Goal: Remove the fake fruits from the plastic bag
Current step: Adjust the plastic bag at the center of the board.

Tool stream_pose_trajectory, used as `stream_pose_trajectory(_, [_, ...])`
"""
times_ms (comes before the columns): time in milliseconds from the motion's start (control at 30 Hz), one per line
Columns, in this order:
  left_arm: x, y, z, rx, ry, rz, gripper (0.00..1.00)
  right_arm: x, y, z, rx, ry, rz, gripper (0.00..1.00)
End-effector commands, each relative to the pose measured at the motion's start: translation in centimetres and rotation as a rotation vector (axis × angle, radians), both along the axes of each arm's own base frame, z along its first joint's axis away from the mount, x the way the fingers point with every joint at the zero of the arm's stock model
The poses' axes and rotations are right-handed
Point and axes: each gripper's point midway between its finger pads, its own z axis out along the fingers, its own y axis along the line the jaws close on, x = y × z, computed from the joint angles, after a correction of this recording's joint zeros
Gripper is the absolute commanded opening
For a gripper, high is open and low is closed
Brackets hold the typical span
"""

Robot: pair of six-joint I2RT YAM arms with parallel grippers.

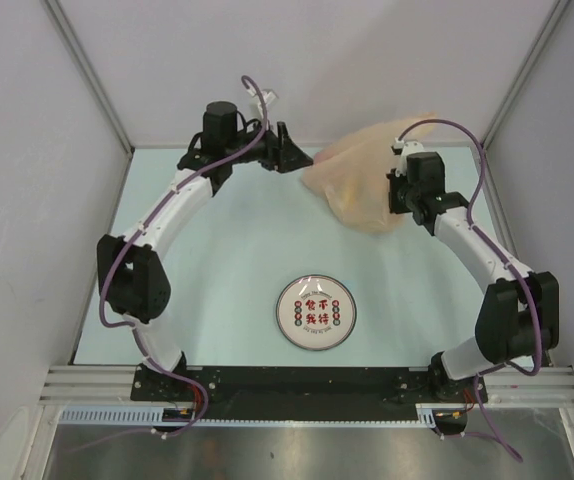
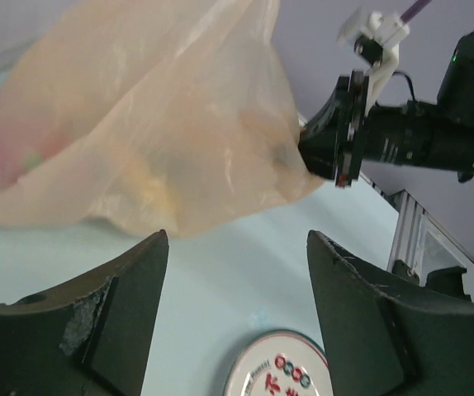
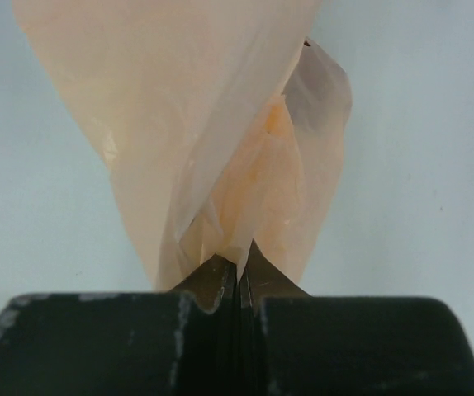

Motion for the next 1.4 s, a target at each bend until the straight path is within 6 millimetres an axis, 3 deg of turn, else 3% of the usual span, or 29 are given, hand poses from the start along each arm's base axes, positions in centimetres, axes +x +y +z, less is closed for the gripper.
stream_pose_trajectory(0, [1.8,-2.0,5.8,-0.062,-0.193,-0.024,0.74,-1.0,-2.0,4.1,0.092,-0.068,-0.09,0.0])
stream_pose_trajectory(33, [1.9,-2.6,6.7,-0.065,-0.228,-0.037,0.75,-1.1,-2.6,4.3,0.128,-0.063,-0.125,0.0])
stream_pose_trajectory(67, [2.6,-3.0,6.4,-0.057,-0.23,-0.029,0.77,-1.3,-4.4,4.0,0.136,-0.042,-0.178,0.0])
stream_pose_trajectory(100, [3.4,-3.5,5.2,-0.049,-0.22,-0.03,0.77,-1.6,-4.8,3.8,0.159,-0.025,-0.189,0.0])
stream_pose_trajectory(167, [4.0,-4.8,4.9,-0.051,-0.249,-0.045,0.8,-2.2,-5.8,2.9,0.204,0.029,-0.229,0.0])
stream_pose_trajectory(200, [4.9,-5.6,2.9,-0.028,-0.235,-0.049,0.8,-2.4,-6.9,2.8,0.216,0.038,-0.258,0.0])
stream_pose_trajectory(233, [5.3,-6.2,3.5,-0.01,-0.292,-0.063,0.8,-2.6,-6.7,2.5,0.233,0.056,-0.25,0.0])
stream_pose_trajectory(300, [5.5,-8.4,2.6,0.014,-0.33,-0.098,0.82,-2.8,-8.4,1.9,0.256,0.08,-0.303,0.0])
stream_pose_trajectory(433, [9.2,-11.8,0.3,0.047,-0.418,-0.066,0.86,-2.9,-8.5,1.6,0.292,0.101,-0.301,0.0])
stream_pose_trajectory(533, [10.1,-13.4,-0.4,0.09,-0.494,-0.036,0.89,-3.0,-8.2,1.8,0.304,0.103,-0.289,0.0])
stream_pose_trajectory(567, [10.4,-13.9,-1.8,0.1,-0.481,-0.036,0.89,-3.2,-8.0,1.8,0.306,0.105,-0.283,0.0])
stream_pose_trajectory(733, [11.8,-15.2,-4.8,0.147,-0.463,0.053,0.89,-4.3,-6.7,1.6,0.301,0.143,-0.203,0.0])
stream_pose_trajectory(900, [15.3,-14.0,-8.3,0.275,-0.521,0.202,0.88,-5.5,-5.9,0.9,0.308,0.195,-0.184,0.0])
stream_pose_trajectory(1000, [15.3,-13.8,-9.8,0.335,-0.539,0.17,0.67,-5.6,-5.8,0.9,0.312,0.197,-0.183,0.0])
stream_pose_trajectory(1033, [15.0,-13.4,-10.7,0.362,-0.522,0.152,0.51,-5.4,-5.7,0.9,0.315,0.192,-0.182,0.0])
stream_pose_trajectory(1100, [14.1,-13.0,-10.8,0.371,-0.493,0.111,0.29,-5.1,-5.5,0.8,0.323,0.188,-0.181,0.0])
stream_pose_trajectory(1133, [13.4,-11.9,-10.3,0.389,-0.46,0.103,0.07,-4.8,-5.4,1.0,0.329,0.175,-0.18,0.0])
stream_pose_trajectory(1167, [12.8,-11.3,-9.8,0.393,-0.443,0.097,0.0,-4.6,-5.3,1.1,0.331,0.169,-0.177,0.0])
stream_pose_trajectory(1200, [12.3,-10.5,-9.4,0.395,-0.422,0.094,0.0,-4.4,-5.2,1.1,0.333,0.166,-0.173,0.0])
stream_pose_trajectory(1233, [11.3,-8.8,-11.4,0.404,-0.361,0.07,0.0,-4.2,-4.7,1.1,0.331,0.16,-0.159,0.0])
stream_pose_trajectory(1267, [10.2,-7.3,-7.3,0.363,-0.405,0.093,0.0,-4.0,-4.5,1.2,0.331,0.156,-0.151,0.0])
stream_pose_trajectory(1300, [9.5,-5.8,-6.0,0.345,-0.419,0.113,0.0,-3.8,-4.4,0.9,0.325,0.163,-0.142,0.0])
stream_pose_trajectory(1333, [9.2,-2.9,-8.6,0.363,-0.389,0.142,0.0,-3.7,-4.1,0.8,0.325,0.169,-0.131,0.0])
stream_pose_trajectory(1367, [8.0,-1.0,-4.8,0.333,-0.452,0.165,0.0,-3.3,-4.0,1.1,0.323,0.164,-0.123,0.0])
